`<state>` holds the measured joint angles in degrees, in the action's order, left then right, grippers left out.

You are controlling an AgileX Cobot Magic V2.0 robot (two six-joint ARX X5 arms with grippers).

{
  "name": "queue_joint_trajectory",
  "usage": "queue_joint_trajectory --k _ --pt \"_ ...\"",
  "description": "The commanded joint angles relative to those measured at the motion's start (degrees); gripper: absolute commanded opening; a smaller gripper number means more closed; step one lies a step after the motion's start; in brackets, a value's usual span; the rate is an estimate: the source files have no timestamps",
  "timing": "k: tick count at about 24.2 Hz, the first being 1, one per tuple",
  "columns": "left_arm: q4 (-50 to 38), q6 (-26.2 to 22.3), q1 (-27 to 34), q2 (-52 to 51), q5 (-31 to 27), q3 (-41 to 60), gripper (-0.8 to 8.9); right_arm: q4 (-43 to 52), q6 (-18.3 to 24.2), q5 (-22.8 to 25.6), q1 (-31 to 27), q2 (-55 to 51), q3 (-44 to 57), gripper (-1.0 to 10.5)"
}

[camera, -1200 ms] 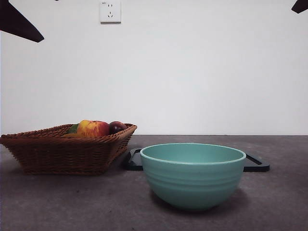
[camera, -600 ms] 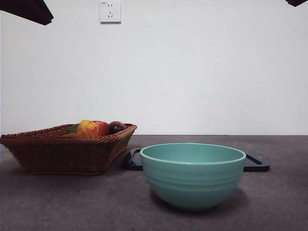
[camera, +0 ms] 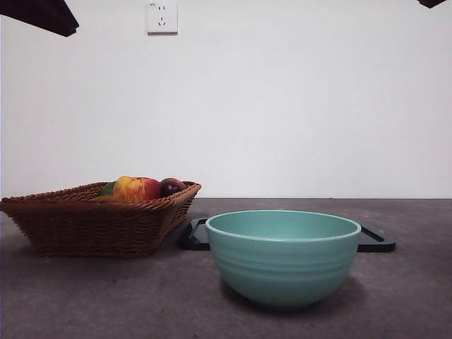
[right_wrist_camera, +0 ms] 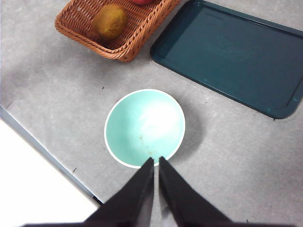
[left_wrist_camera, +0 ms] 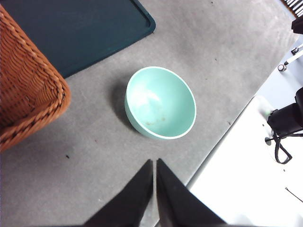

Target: Pick up the wifruite, put it on the bowl, pick up the plate, put it on desk

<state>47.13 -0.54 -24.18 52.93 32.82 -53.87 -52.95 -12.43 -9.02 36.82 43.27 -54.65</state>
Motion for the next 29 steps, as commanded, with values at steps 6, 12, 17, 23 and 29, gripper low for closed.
queue_joint_trajectory --k 6,12,17,23,29 --pt "-20.4 -6.3 12.0 -13.6 -12.2 -0.5 0.08 0.6 -0.3 0.0 0.5 0.4 -0.9 0.1" --pt "-32.3 -6.7 22.9 -26.8 -28.5 9.3 0.08 0.6 -0.3 0.0 0.5 0.4 -0.9 0.1" --pt "-36.8 -6.7 24.8 -33.1 -31.8 19.7 0.08 0.6 -0.3 0.0 0.5 0.4 -0.9 0.1" --pt "-37.0 -6.0 25.9 -40.2 -31.8 30.6 0.08 0.6 -0.3 0.0 0.5 0.4 -0.9 0.1" --pt "-38.1 -5.3 26.5 -46.9 -31.9 40.2 0.08 0.6 -0.3 0.0 0.5 0.4 -0.9 0.1"
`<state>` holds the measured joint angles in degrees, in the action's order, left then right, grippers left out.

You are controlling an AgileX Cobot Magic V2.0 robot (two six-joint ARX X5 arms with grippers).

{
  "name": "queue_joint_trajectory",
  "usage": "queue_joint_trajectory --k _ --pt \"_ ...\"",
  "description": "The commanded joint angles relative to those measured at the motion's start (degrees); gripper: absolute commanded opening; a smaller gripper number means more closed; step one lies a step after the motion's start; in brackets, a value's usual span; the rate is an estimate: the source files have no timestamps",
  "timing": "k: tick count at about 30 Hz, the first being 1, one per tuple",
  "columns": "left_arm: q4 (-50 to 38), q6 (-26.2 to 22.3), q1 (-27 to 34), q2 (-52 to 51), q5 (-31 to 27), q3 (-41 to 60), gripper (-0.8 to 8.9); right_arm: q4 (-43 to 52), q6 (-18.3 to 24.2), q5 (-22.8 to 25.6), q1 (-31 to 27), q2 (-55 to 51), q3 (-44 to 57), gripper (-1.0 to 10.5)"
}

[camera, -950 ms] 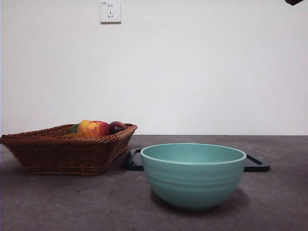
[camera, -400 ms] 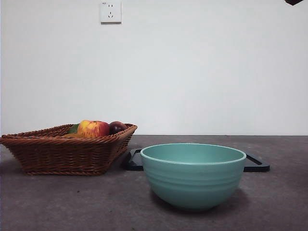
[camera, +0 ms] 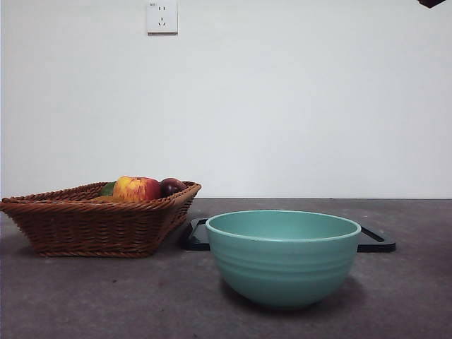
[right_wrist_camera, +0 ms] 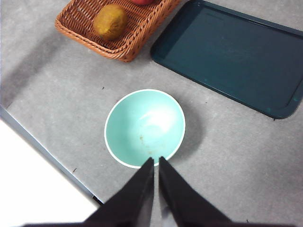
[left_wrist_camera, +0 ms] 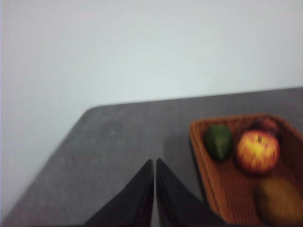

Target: Pick up the wifruite, put it on the bowl, pick up the plate, put it on desk

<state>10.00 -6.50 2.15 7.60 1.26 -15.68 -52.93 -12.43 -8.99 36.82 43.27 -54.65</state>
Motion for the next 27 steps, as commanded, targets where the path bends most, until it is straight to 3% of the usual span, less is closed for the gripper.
queue_joint_trajectory --k 1,10,27 --pt "-1.0 1.1 0.2 -2.5 -0.3 3.1 0.08 0.6 -0.3 0.0 0.5 0.4 -0.9 0.1" --pt "0.2 1.7 0.3 -7.4 -0.3 9.7 0.08 0.6 -0.3 0.0 0.5 0.4 -0.9 0.1" --pt "1.1 5.1 0.2 -7.4 -0.3 14.9 0.08 0.6 -0.3 0.0 0.5 0.4 -0.9 0.1"
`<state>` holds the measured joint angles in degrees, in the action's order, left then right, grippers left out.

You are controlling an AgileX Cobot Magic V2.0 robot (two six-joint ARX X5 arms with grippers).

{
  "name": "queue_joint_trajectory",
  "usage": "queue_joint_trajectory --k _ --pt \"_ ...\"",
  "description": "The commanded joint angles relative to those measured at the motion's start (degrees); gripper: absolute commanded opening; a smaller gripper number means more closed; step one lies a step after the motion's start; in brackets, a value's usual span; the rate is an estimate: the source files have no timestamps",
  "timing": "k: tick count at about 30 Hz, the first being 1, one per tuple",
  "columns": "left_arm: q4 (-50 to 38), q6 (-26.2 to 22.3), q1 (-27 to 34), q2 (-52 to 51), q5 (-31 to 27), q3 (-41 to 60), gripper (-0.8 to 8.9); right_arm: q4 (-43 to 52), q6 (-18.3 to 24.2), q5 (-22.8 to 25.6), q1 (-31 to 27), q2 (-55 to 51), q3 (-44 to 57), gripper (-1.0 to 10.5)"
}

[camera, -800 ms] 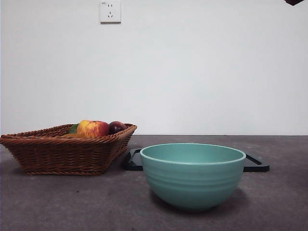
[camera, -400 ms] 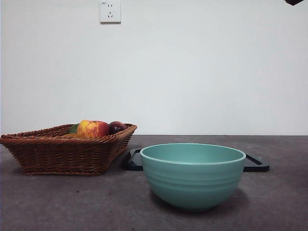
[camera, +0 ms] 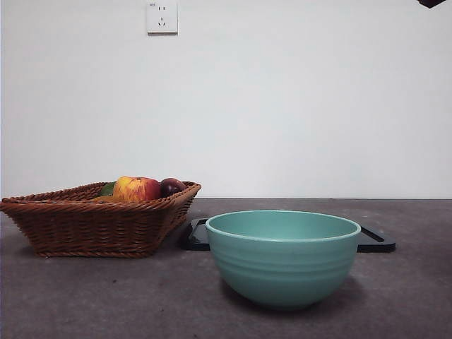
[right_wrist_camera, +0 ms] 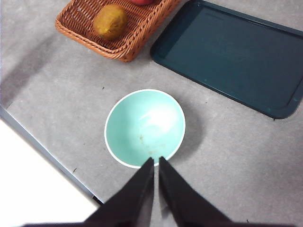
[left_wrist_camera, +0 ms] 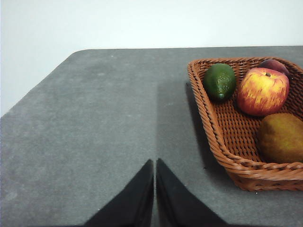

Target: Pick up the wifruite, put it on the bowl, pick up the plate, put it on desk

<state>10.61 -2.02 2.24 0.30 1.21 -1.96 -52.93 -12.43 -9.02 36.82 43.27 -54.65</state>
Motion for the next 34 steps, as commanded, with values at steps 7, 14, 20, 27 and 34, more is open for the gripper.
queue_joint_trajectory --k 7,14,20,27,34 --pt "0.5 0.6 0.2 -0.1 -0.2 1.2 0.08 0.6 -0.3 0.0 0.5 0.4 -0.9 0.1" --pt "0.5 0.6 0.2 -0.1 -0.2 1.2 0.08 0.6 -0.3 0.0 0.5 0.4 -0.9 0.1" --pt "0.5 0.6 0.2 -0.1 -0.2 1.2 0.08 0.6 -0.3 0.0 0.5 0.4 -0.9 0.1" --pt "0.5 0.6 0.2 -0.1 -0.2 1.2 0.08 0.6 -0.3 0.0 0.5 0.4 -0.9 0.1" --pt "0.5 0.6 0.2 -0.1 -0.2 1.2 0.08 0.6 1.3 0.3 0.4 0.3 -0.9 0.1"
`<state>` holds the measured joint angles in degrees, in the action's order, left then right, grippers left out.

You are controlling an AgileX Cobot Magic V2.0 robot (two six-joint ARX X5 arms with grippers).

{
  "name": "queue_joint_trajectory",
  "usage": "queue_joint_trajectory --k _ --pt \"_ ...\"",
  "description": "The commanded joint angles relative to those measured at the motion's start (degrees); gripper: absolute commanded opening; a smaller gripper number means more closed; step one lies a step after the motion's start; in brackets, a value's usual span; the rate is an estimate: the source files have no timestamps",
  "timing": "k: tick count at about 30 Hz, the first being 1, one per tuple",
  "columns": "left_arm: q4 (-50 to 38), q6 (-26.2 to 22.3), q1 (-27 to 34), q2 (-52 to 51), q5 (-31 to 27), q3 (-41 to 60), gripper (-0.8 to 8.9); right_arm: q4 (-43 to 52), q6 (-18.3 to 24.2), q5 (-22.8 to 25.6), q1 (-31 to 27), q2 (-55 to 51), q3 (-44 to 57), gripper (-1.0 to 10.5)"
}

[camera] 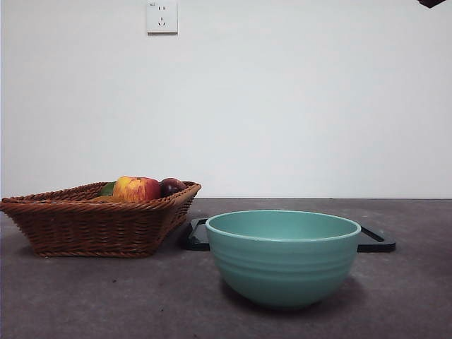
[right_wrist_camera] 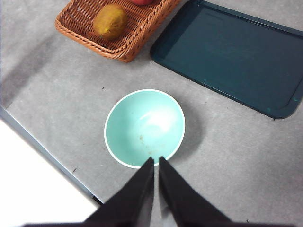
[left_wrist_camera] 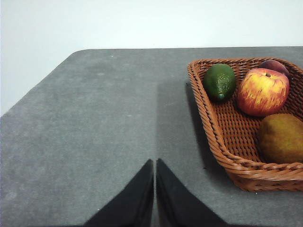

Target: Pick up the wifruite, put it on the bowl, pick up the plate, put it on desk

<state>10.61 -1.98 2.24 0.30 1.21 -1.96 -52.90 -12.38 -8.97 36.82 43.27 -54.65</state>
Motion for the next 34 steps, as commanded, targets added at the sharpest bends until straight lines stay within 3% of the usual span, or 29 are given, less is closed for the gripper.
queue_joint_trajectory --k 1,4,9,15,20,25,34 --pt "0.5 0.5 0.2 -0.1 -0.2 1.2 0.08 0.6 2.3 0.6 -0.2 0.3 -0.9 0.1" --pt "0.5 0.5 0.2 -0.1 -0.2 1.2 0.08 2.9 3.9 4.2 -3.7 -1.2 -0.5 0.1" --pt "0.5 0.5 0.2 -0.1 -0.2 1.2 0.08 17.9 6.0 4.6 -13.5 -7.1 5.5 0.1" --pt "0.5 0.5 0.2 -0.1 -0.2 1.2 0.08 35.5 11.7 4.6 -24.9 -17.1 20.2 0.1" --pt "0.5 0.5 0.2 -0.1 -0.2 1.2 0.08 46.5 12.9 4.7 -31.6 -25.7 32.9 0.1" --pt "0.5 0.5 0.2 -0.1 -0.2 1.2 0.08 51.5 13.0 4.7 -34.5 -32.4 41.7 0.1" --pt "0.5 0.5 0.2 -0.1 -0.2 1.2 0.08 52.1 13.0 5.0 -35.6 -40.0 49.8 0.1"
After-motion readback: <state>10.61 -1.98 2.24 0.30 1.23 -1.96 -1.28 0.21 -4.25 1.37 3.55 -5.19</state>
